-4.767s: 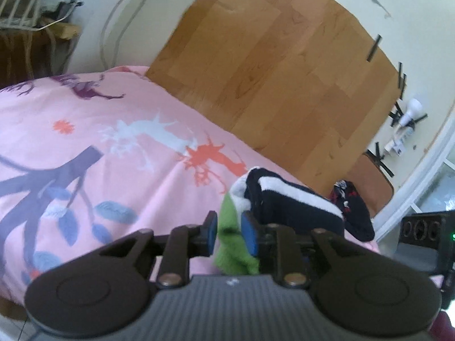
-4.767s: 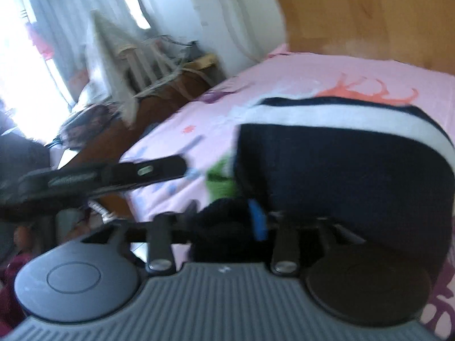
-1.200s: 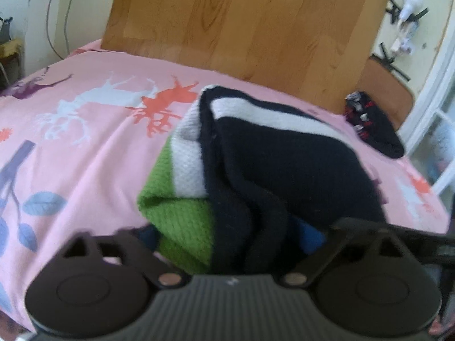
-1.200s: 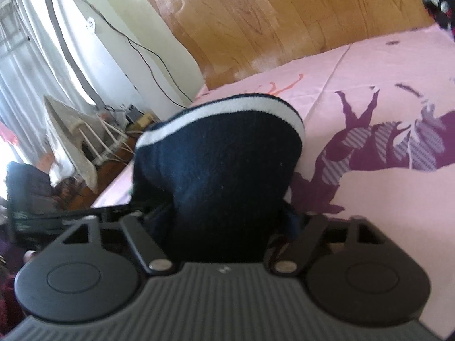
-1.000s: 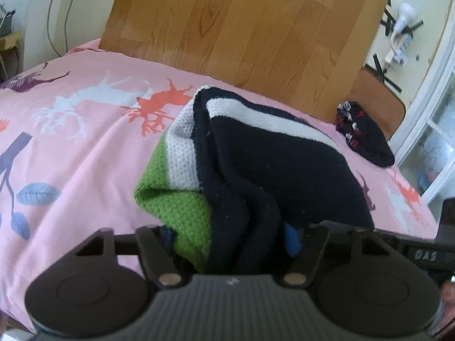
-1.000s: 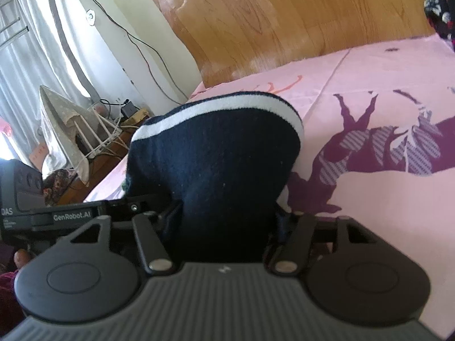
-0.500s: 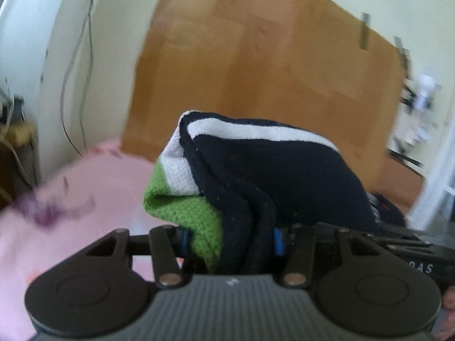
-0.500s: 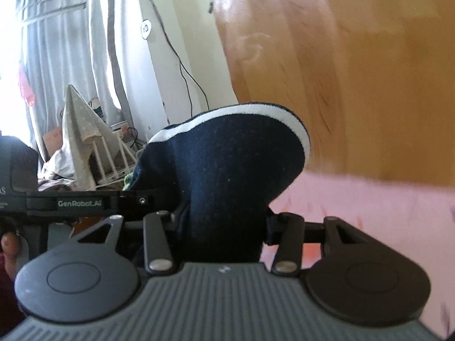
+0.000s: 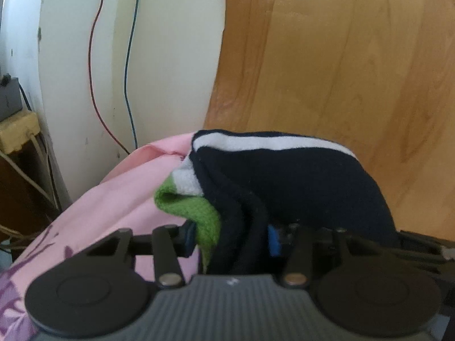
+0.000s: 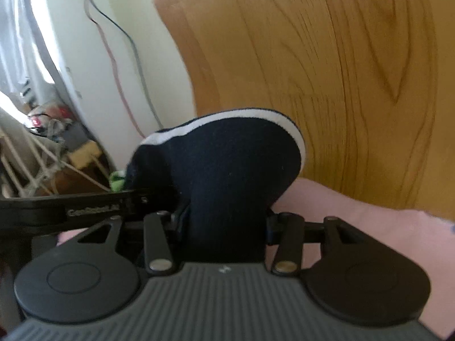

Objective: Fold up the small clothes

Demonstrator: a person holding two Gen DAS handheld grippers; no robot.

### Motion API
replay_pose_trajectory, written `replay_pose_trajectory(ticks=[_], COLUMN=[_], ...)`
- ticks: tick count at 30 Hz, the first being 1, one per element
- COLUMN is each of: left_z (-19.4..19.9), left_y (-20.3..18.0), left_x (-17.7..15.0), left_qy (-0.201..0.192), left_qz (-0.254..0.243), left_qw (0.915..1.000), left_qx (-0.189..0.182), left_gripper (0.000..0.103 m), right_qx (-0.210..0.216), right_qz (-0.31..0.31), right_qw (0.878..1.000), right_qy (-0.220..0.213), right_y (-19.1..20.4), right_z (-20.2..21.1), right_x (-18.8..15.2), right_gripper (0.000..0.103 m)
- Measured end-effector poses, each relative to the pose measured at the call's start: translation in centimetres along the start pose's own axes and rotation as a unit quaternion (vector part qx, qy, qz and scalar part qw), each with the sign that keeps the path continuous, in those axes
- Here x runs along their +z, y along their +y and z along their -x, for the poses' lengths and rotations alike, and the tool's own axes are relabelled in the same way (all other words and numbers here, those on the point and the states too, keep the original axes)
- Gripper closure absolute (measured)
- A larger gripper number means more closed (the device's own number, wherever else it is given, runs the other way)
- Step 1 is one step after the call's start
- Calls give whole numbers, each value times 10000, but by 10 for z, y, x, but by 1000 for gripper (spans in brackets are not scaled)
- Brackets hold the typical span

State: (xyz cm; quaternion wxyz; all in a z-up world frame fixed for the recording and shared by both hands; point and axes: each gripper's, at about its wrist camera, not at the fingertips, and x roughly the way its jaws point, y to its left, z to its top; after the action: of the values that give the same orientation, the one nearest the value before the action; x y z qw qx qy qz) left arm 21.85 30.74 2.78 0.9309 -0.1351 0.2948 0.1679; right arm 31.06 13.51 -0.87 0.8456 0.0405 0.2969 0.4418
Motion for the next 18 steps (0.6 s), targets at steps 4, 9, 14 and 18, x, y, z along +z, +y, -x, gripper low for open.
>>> replay_pose_trajectory(ticks=[4,9,14,18], left_z=[-2,0,38,76], left_y=[-20,-22,-31,-31], left_x=[-17,-25,-31,-54], left_qy=[-432,-481,-426,-395], left_qz=[-648,-437,-480,-226], left_qw=[9965,9955,9932,9953], left_qx=[316,691,976,856], left_gripper=[54,29,34,33], right_qx=[5,-183,-388,-511], right_qz=[-217,-497,-435,-506], right_qw=[9997,9985,9976,9960], right_qy=[78,109,-373,-535], right_y=[-15,-17,3,16], right_z=[-2,14,75,130], right_x=[-12,-19,-43,-78], right_gripper=[44,31,31,31])
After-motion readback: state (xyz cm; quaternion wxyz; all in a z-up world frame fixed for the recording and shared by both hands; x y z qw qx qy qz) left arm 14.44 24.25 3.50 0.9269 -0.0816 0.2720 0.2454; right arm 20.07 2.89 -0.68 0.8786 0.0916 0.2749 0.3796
